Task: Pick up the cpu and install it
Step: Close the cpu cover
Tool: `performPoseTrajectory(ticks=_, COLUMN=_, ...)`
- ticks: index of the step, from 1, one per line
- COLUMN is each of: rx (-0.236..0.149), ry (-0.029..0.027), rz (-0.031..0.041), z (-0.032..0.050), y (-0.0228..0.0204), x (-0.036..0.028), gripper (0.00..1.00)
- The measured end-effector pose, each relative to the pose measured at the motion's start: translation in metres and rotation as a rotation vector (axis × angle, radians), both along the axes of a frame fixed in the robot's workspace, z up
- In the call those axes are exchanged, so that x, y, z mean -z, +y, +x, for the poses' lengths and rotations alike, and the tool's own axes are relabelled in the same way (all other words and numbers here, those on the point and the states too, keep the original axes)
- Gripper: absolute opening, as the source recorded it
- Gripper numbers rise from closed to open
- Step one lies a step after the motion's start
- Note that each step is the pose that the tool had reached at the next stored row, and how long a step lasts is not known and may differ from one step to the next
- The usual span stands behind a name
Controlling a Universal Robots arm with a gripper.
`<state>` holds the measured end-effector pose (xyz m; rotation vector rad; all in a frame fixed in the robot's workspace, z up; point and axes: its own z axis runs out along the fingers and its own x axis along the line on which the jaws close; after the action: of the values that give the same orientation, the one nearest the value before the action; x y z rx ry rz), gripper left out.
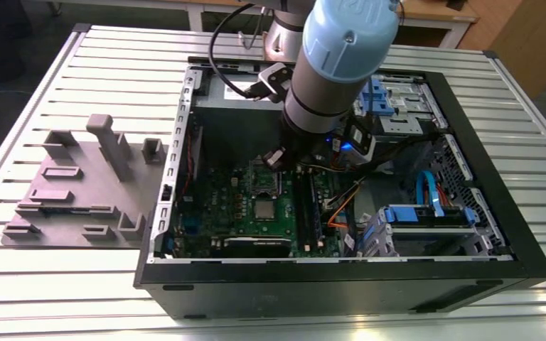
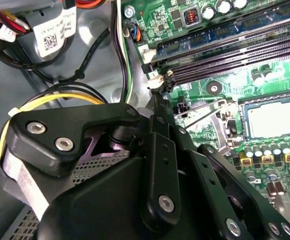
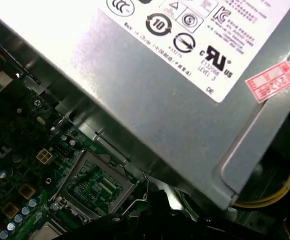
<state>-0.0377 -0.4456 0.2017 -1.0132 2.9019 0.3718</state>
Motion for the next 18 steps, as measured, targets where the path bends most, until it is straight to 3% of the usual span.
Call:
performPoseTrajectory(ticks=9, rx=0.024, ry=0.0, rz=0.0, z=-0.0026, y=0.0004, x=0.0003, gripper=0.11)
performPoseTrajectory(ticks=18, rx=0.106, ry=-0.0001, rz=-0.0001, z=-0.0033, y=0.0012, x=0.0003, gripper=0.11)
